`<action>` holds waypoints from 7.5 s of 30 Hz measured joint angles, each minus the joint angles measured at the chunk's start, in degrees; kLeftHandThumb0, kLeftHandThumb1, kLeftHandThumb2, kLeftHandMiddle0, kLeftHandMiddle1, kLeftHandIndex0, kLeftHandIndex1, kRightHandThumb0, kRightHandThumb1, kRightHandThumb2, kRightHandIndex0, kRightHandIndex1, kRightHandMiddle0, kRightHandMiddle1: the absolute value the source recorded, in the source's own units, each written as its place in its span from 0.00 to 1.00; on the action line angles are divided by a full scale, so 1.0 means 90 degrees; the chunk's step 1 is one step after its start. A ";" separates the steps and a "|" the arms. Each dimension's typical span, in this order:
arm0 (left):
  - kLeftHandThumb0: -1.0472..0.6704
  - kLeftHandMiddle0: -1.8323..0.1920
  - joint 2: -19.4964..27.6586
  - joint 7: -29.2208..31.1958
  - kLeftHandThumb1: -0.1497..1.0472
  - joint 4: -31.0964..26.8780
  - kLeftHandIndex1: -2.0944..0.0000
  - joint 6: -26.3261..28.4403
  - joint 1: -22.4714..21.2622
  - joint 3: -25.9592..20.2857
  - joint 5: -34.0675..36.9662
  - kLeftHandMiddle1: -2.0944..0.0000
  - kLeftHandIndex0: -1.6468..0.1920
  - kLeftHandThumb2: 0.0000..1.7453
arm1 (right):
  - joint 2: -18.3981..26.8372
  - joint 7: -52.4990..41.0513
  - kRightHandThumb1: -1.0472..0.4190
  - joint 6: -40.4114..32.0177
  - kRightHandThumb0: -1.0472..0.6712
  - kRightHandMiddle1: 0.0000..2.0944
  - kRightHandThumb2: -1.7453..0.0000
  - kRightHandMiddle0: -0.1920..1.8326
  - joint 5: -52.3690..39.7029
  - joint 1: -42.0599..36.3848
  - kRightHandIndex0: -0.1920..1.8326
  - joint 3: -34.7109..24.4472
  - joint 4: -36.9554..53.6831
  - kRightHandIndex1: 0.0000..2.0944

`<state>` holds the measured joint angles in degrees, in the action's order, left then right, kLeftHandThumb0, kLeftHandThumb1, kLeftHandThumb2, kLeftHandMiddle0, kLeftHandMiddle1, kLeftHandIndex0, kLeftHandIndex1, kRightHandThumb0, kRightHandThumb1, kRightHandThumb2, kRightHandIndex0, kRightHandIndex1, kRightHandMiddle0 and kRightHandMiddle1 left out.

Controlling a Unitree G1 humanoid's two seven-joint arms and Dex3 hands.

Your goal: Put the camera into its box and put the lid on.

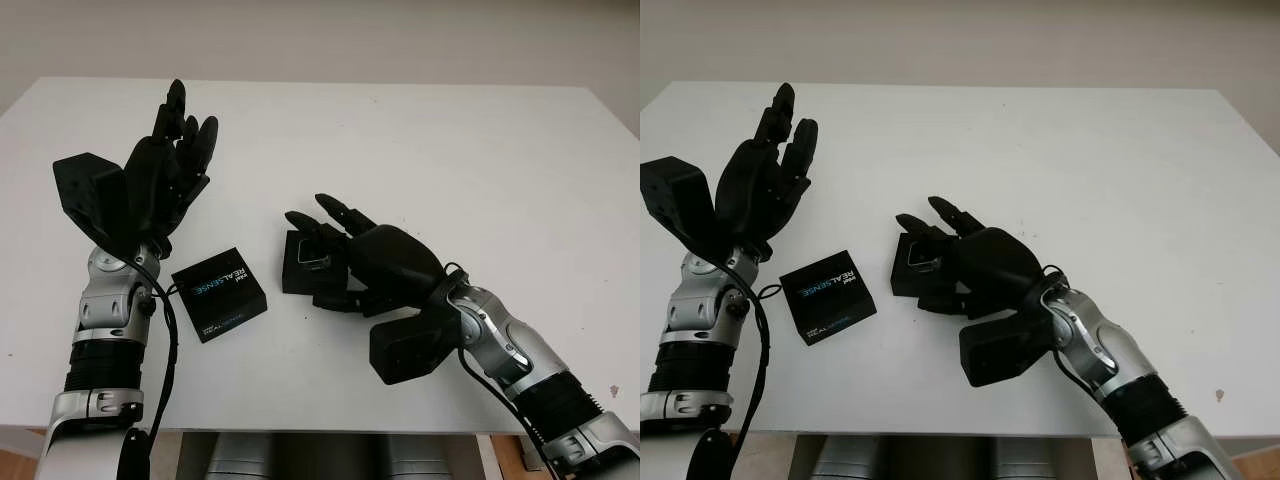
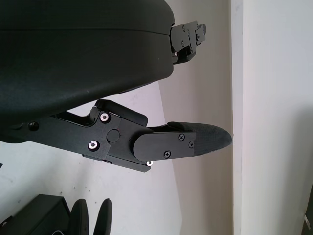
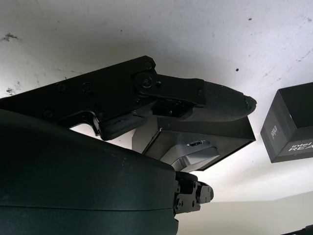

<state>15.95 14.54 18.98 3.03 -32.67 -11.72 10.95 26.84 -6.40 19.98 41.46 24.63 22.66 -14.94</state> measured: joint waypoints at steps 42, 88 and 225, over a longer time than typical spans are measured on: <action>0.24 0.96 0.0150 -0.0063 1.00 -0.0066 0.96 0.0058 0.0009 -0.0111 0.0009 0.96 0.97 0.21 | -0.0980 -0.0332 0.00 -0.0784 0.12 0.00 0.63 0.00 -0.2580 0.0077 0.00 -0.1266 0.0266 0.00; 0.05 0.97 0.3229 0.1365 1.00 -0.3910 0.98 0.0343 0.2933 0.1314 -0.4899 0.98 1.00 0.07 | -0.1267 -0.0603 0.00 -0.3012 0.20 0.02 0.63 0.01 -0.5644 0.1523 0.00 -0.3520 -0.0583 0.02; 0.53 0.66 0.1322 0.1657 0.89 -0.2291 0.25 0.2214 -0.0588 0.2811 -0.3218 0.24 0.71 0.03 | -0.1643 -0.0776 0.00 -0.3006 0.18 0.00 0.57 0.00 -0.5391 0.1268 0.00 -0.3083 -0.0477 0.00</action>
<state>27.85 29.45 -1.63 22.95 -37.96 13.58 -18.01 12.05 -13.38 -7.07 -7.05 36.05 -5.09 -19.23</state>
